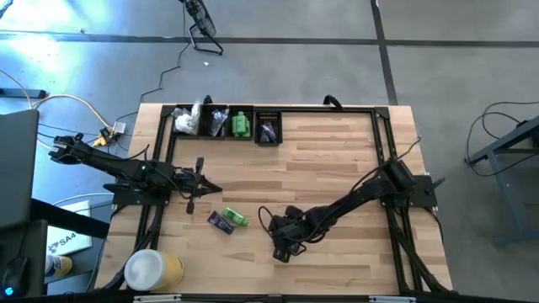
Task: Pick & Place Travel size toiletries
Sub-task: Put the shave cream into the right black bin
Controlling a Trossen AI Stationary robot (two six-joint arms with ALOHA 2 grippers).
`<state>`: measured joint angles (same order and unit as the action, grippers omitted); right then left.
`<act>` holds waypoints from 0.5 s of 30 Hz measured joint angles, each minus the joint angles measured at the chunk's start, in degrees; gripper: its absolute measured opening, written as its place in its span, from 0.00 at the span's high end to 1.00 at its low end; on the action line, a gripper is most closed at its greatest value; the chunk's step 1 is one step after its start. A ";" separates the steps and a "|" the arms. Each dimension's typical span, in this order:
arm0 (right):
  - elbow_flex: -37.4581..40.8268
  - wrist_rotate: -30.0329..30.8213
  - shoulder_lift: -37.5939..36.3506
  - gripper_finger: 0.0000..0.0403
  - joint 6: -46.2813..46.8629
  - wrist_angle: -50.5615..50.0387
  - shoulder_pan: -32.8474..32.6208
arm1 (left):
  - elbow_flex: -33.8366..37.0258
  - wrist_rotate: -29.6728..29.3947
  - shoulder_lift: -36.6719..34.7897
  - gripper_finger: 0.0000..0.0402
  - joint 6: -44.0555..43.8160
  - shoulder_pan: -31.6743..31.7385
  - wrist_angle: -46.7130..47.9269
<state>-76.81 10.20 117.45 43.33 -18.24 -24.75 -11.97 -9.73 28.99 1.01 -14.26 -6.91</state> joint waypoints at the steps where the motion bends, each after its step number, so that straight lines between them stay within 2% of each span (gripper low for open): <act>1: -0.12 -0.25 0.32 0.49 0.04 0.48 0.00 | 0.00 -0.05 0.00 1.00 -0.03 0.00 -0.01; 15: -0.14 -1.72 1.38 0.49 0.37 0.43 0.11 | 0.00 -0.21 0.00 1.00 -0.03 0.00 -0.19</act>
<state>-76.95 8.48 118.83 43.70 -17.80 -24.64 -11.97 -9.93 28.99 0.97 -14.26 -7.09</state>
